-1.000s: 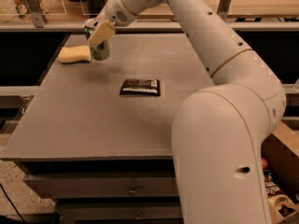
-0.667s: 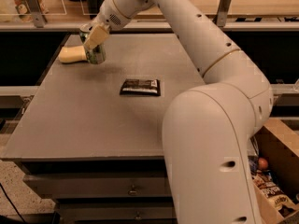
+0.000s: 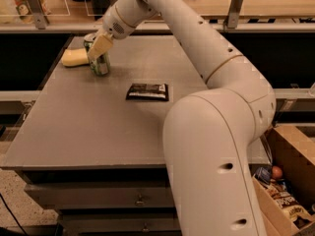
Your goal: Move green can near sponge
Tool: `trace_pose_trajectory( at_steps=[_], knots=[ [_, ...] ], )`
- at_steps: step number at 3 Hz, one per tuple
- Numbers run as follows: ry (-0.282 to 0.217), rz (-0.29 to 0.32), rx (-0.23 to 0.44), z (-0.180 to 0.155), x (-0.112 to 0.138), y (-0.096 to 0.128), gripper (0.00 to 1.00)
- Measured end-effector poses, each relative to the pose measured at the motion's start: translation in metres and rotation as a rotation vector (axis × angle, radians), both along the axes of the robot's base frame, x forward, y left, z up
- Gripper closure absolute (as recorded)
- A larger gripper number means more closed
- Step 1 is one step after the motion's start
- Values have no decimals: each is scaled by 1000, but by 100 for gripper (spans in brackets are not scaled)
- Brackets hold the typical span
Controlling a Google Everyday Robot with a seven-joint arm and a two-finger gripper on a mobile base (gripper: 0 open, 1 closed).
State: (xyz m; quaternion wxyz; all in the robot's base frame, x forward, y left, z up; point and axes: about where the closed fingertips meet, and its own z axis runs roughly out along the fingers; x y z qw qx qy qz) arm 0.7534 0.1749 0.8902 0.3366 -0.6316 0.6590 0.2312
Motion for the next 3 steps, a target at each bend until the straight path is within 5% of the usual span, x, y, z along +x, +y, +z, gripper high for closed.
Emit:
trace_pose_trajectory(
  at_steps=[2,3],
  knots=[
    [15,-3,0,-6,0,0,13],
    [12,-11,-4,-5,1,-6,0]
  ],
)
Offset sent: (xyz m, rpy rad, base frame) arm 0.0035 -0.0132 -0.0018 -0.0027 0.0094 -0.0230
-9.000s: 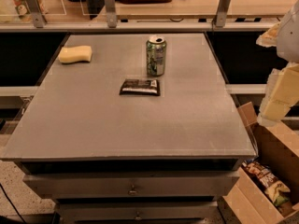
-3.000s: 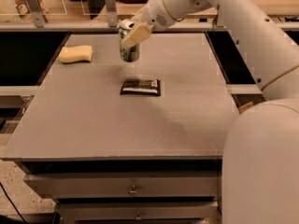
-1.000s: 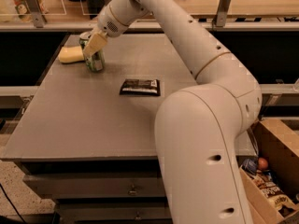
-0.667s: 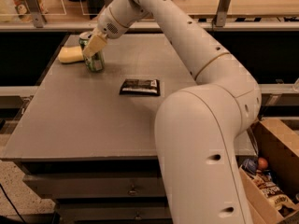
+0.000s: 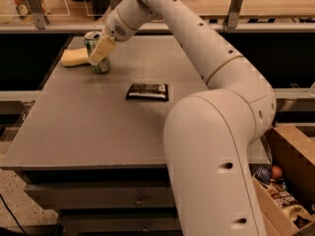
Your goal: Move green can near sponge
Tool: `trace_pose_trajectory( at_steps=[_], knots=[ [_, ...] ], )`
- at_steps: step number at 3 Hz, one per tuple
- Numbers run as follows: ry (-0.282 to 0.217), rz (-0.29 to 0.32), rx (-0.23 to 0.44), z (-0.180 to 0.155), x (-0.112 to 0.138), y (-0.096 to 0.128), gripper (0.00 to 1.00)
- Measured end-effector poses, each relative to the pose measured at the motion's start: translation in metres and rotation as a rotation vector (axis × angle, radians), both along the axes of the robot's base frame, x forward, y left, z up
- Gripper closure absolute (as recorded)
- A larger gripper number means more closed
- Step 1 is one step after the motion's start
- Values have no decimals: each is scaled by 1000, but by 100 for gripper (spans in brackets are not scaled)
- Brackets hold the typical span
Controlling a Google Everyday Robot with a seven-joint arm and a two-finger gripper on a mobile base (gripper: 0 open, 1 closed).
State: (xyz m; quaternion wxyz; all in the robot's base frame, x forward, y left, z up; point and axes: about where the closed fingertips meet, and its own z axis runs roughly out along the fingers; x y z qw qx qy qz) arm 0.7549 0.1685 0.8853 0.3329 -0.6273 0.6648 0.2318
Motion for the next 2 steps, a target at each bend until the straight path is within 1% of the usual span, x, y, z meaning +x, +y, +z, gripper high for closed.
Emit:
trace_pose_trajectory(
  at_steps=[1,2],
  knots=[
    [-4,-4,4,2,1,-9,0],
    [13,-22,21,-2,3,-29,0]
  ],
)
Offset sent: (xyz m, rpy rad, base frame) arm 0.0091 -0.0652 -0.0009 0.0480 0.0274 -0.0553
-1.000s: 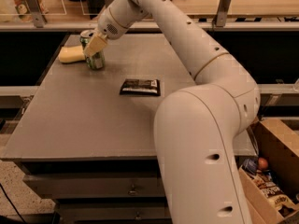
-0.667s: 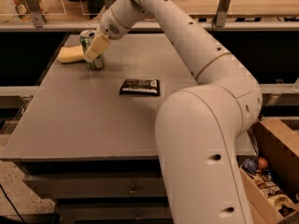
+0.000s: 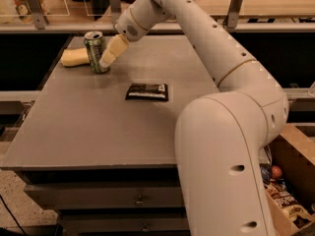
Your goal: Move green can near sponge
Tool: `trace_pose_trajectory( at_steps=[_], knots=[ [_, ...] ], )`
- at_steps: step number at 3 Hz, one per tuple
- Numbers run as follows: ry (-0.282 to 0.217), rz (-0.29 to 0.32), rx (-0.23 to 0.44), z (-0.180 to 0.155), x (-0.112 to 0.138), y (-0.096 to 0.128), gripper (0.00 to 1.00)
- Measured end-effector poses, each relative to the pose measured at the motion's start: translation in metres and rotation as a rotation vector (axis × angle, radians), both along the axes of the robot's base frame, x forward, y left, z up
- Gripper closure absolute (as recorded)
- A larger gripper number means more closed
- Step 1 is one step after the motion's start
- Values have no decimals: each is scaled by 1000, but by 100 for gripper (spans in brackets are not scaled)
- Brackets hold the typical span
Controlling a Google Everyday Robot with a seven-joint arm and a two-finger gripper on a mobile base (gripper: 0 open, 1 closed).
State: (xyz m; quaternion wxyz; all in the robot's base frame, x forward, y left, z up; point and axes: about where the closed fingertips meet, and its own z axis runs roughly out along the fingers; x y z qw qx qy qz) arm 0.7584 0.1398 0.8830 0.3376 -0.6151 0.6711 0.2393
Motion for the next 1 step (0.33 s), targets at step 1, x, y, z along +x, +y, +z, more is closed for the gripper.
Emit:
trace_pose_trajectory(
  at_steps=[1],
  knots=[
    [21,-34,22,-6,3,-33,0]
  ],
)
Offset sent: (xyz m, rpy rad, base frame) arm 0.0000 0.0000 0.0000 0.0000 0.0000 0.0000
